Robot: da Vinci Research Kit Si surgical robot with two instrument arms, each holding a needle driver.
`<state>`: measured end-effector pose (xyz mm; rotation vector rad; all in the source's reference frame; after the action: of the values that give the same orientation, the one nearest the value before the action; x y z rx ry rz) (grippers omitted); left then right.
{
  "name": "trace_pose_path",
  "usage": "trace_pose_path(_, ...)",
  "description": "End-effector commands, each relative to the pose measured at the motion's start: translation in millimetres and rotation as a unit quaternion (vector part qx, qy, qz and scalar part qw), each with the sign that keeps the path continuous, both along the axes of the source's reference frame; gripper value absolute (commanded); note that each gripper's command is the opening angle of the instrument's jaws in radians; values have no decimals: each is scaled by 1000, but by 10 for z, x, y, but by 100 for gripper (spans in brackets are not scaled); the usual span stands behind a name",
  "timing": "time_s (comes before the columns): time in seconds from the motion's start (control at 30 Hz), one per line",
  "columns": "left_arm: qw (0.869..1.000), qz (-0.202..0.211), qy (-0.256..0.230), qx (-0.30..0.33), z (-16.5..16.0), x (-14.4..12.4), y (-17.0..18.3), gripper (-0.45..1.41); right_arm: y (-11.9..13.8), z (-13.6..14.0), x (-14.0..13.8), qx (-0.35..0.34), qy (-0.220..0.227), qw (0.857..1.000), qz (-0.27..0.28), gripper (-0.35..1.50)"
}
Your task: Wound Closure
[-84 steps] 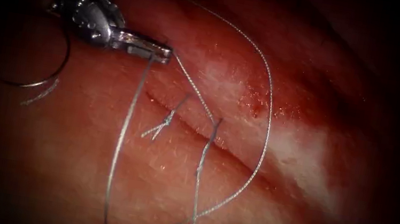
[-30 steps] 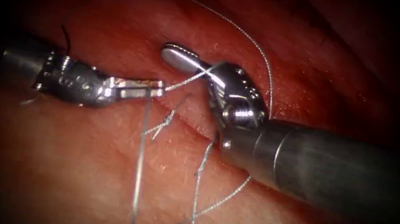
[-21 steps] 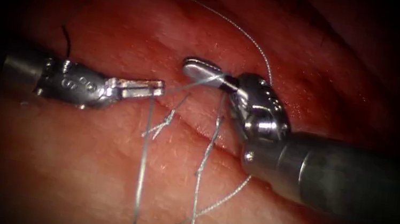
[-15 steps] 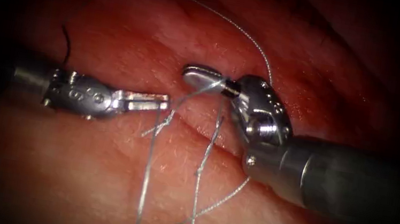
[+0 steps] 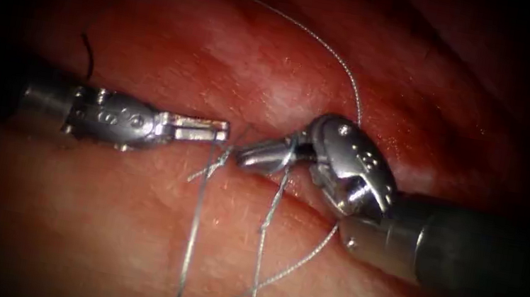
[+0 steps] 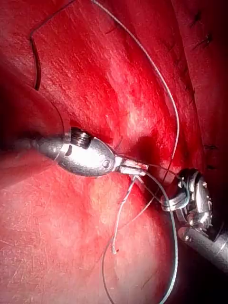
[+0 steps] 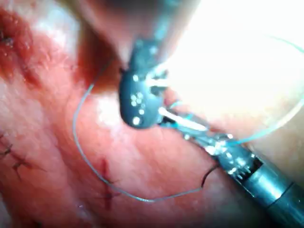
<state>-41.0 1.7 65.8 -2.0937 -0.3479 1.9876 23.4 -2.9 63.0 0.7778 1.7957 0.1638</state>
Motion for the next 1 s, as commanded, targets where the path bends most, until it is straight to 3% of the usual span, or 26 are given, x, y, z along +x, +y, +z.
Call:
trace_pose_path(0.03, 1000, 4, -4, 0, 7, -8, -3, -45, -2, 6, 3, -22, 0, 999, -33, 9)
trace_pose_path(0.13, 1000, 7, -6, -1, 9, -10, -2, -45, -2, 7, 1, -35, -3, 998, -45, 10)
trace_pose_path(0.4, 999, 27, -17, 0, 25, -25, -17, -45, -19, 22, -3, -91, -36, 986, -132, 46)
trace_pose_path(0.6, 999, 32, -19, 2, 26, -27, -16, -45, -39, 32, 4, -130, -52, 972, -190, 46)
trace_pose_path(0.83, 999, 35, -21, 11, 30, -27, -11, -45, -49, 38, 5, -155, -55, 963, -211, 47)
trace_pose_path(1.0, 999, 40, -23, 10, 30, -26, -13, -45, -57, 39, 7, -194, -72, 948, -240, 51)
